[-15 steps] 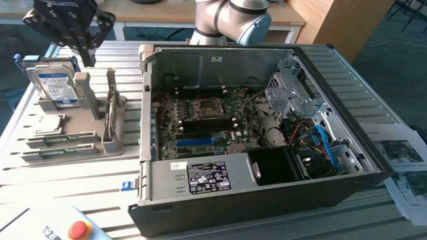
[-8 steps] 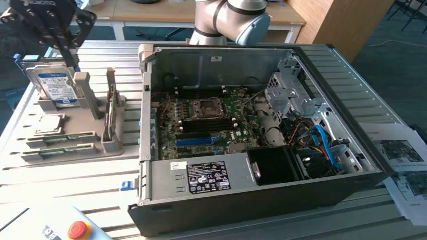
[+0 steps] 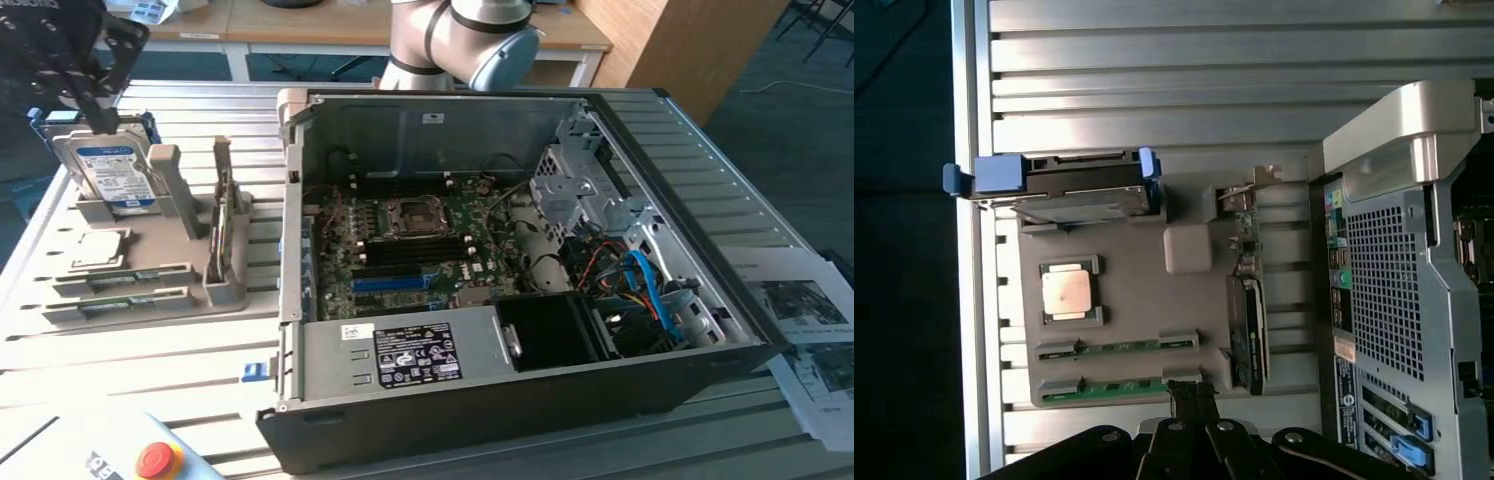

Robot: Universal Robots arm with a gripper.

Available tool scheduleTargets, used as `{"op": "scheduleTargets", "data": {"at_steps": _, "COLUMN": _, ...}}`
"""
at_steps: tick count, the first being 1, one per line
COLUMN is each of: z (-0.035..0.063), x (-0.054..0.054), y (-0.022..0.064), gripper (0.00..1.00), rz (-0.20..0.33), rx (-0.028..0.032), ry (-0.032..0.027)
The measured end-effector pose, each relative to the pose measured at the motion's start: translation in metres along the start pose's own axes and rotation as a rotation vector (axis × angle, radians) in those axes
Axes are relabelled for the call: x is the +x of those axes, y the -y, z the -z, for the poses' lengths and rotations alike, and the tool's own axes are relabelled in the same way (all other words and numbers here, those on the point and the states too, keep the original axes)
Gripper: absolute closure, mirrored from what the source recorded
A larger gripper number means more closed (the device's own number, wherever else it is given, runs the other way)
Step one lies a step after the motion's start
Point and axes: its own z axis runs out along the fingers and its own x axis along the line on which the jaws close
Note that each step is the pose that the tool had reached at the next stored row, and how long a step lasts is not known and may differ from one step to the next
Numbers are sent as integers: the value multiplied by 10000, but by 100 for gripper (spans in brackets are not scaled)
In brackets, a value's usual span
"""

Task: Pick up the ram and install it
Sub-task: 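Reach for the ram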

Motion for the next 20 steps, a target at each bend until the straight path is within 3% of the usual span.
{"op": "scheduleTargets", "data": {"at_steps": 7, "z": 7, "x": 246, "y": 15, "gripper": 90, "rz": 0, "rx": 1, "ry": -1}}
{"op": "scheduleTargets", "data": {"at_steps": 20, "z": 9, "x": 350, "y": 23, "gripper": 90, "rz": 1, "rx": 0, "ry": 0}}
